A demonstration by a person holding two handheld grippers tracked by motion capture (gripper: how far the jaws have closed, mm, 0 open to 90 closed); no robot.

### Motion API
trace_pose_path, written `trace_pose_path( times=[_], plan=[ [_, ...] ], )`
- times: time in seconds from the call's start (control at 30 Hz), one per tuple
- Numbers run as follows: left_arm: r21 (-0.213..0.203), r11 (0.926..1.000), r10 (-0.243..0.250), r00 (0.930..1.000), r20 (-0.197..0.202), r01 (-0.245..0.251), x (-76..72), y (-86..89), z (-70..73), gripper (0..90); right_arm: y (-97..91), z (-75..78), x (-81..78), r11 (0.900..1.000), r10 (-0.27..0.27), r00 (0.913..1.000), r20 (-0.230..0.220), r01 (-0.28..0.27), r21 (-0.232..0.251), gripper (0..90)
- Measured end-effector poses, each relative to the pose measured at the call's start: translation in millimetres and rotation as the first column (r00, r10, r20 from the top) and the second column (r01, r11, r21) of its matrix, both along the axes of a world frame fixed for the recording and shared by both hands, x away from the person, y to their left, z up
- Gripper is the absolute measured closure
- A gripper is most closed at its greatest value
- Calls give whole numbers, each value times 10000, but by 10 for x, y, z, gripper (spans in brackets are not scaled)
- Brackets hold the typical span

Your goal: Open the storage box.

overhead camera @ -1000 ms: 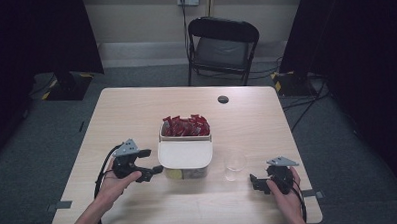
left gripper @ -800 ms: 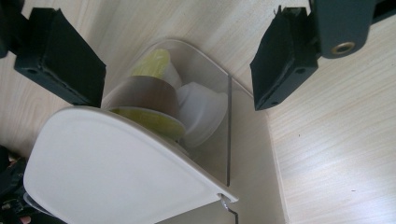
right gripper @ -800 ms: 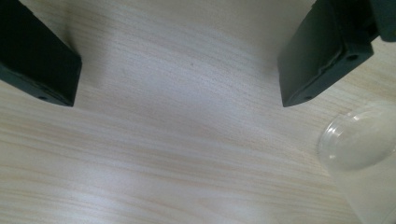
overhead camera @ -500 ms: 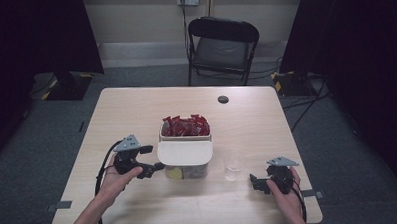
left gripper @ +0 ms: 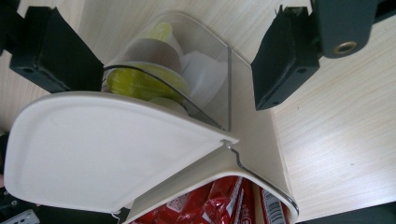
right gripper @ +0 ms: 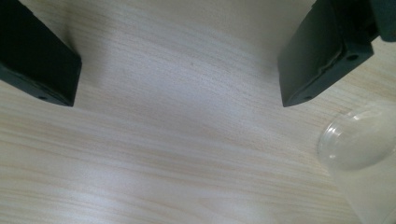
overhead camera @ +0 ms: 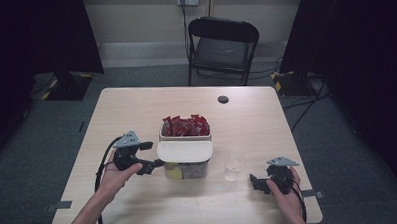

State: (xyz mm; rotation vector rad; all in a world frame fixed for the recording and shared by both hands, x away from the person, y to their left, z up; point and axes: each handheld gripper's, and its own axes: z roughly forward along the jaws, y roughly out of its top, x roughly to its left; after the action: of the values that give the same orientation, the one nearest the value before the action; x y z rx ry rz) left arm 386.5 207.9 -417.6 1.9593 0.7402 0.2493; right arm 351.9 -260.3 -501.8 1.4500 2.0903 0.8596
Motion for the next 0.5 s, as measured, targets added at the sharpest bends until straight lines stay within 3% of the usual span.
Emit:
trace_pose_path(
  times=[0.2,0.3,0.5],
  plan=[
    [-293,9996,30,10000,-41,-31,22,-17,14,165,0,0,0,10000,0,10000,1,0,0,0],
    [-150,9999,-49,10000,-17,48,40,-26,34,164,0,0,0,10000,-1,10000,1,1,2,0],
    [-371,9993,29,10000,70,-27,63,-25,103,167,0,0,0,10000,-1,10000,0,1,2,0]
  ],
)
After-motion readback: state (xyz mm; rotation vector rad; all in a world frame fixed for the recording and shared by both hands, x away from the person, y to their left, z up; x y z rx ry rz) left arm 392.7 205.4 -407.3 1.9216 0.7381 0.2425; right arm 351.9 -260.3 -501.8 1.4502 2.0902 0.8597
